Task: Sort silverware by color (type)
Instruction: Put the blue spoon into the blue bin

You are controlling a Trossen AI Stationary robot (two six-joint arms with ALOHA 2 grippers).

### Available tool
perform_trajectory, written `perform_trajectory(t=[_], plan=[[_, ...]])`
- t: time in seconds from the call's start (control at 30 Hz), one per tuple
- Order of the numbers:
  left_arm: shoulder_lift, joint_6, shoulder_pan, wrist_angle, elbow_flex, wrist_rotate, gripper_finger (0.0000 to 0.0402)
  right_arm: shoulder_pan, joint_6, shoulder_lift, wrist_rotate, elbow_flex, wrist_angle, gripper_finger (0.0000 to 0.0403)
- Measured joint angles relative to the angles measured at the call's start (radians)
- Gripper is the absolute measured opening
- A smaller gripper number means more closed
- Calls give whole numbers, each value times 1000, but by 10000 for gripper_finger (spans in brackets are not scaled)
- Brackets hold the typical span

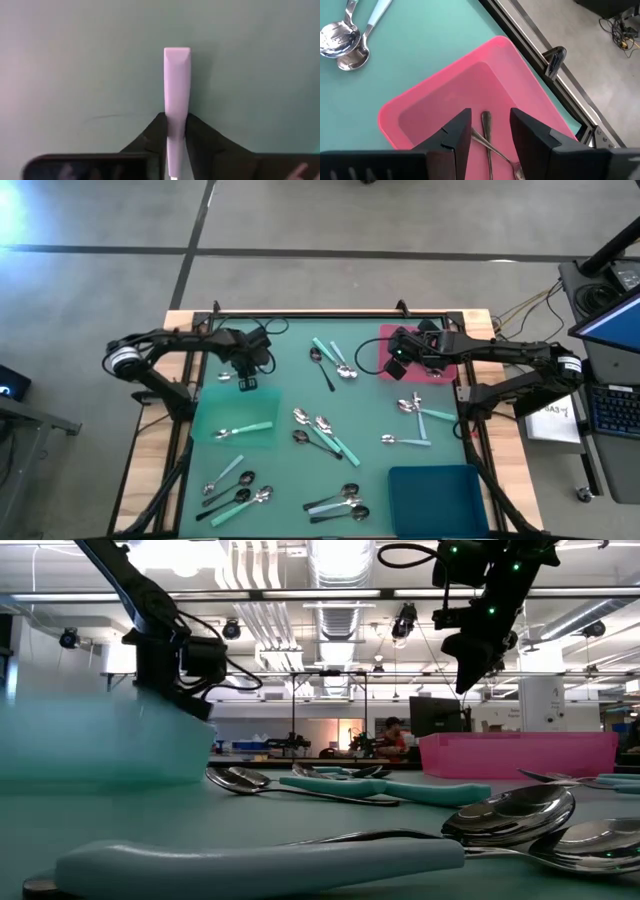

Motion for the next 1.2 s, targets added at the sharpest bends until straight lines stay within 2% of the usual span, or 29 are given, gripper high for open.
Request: perform_trajectory(t=[0.3, 0.57, 0.7, 0.77, 0.83, 0.97, 1.07, 1.2], plan=[[-60, -64, -2, -72, 115, 27, 25, 0, 0, 0, 0, 0, -2, 127], [-144, -118, -3, -217, 206, 26, 25, 0, 0, 0, 0, 0, -2, 127], [-223, -196, -10, -174, 257, 35, 25, 0, 0, 0, -5, -2, 50, 127], [-265, -238, -19, -87, 270, 75, 25, 0, 0, 0, -57, -7, 136, 127], [-315, -282, -34, 33, 272, 128, 25, 0, -11, 0, -160, -24, 272, 127], [-384, -396, -76, 341, 244, 198, 25, 3, -39, 1, -407, -108, 671, 127], [-407, -451, -136, 577, 201, 223, 25, 3, -34, 21, -551, -174, 972, 127], [-387, -509, -235, 819, 154, 231, 25, 3, 4, 71, -626, -213, 1222, 128]])
